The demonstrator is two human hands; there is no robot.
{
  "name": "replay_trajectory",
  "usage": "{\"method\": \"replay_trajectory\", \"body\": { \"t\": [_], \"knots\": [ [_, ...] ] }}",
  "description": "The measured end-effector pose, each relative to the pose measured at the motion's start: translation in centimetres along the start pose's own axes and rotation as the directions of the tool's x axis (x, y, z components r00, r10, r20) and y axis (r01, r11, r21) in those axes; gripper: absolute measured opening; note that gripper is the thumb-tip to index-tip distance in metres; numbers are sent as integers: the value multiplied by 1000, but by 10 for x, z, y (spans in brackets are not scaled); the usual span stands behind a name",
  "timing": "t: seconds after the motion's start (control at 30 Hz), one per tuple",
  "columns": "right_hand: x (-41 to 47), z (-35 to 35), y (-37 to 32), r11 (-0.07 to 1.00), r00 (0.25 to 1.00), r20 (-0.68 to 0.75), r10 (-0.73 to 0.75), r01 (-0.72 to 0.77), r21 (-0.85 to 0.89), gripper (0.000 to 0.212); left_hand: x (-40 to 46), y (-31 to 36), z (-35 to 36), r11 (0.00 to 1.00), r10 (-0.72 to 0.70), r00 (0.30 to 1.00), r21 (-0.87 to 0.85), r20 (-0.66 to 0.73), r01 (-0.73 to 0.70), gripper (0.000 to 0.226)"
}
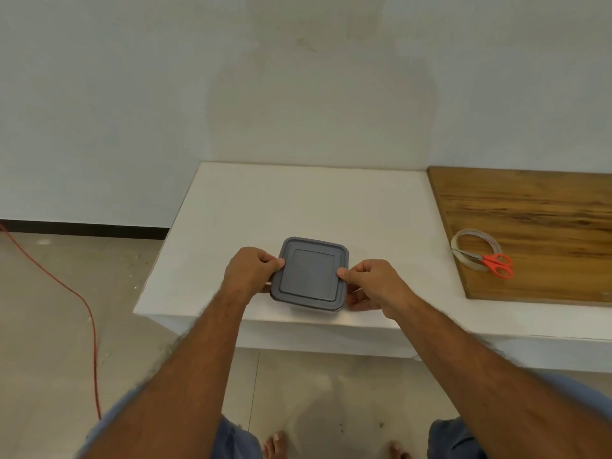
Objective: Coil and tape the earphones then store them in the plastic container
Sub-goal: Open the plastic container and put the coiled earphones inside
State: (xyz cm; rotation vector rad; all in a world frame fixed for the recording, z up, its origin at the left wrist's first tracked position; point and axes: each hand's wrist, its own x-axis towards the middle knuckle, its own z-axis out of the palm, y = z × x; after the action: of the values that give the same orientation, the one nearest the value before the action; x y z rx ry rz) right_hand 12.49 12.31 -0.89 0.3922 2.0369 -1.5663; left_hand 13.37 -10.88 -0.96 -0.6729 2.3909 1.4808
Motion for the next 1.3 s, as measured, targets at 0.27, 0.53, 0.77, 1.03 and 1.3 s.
{"method": "replay_trajectory", "body": {
  "t": [0.27,0.53,0.77,1.03,1.3],
  "knots": [
    [-24,1,-3,977,974,173,144,-112,-181,50,-16,-2,-6,998,-4,999,66,-34,7,39],
    [-18,3,4,990,979,164,125,-112,-89,24,-33,-11,-20,985,-168,964,8,209,170,32],
    [-16,8,9,992,980,158,121,-115,-45,18,-32,-21,-12,981,-164,976,-79,142,176,32],
    [-19,3,4,985,974,189,128,-102,-142,23,-36,-17,-16,986,-141,978,-71,157,153,28],
    [10,-13,-22,975,996,36,-78,84,-207,39,-10,9,-20,1000,-1,1000,19,27,0,25]
  ]
}}
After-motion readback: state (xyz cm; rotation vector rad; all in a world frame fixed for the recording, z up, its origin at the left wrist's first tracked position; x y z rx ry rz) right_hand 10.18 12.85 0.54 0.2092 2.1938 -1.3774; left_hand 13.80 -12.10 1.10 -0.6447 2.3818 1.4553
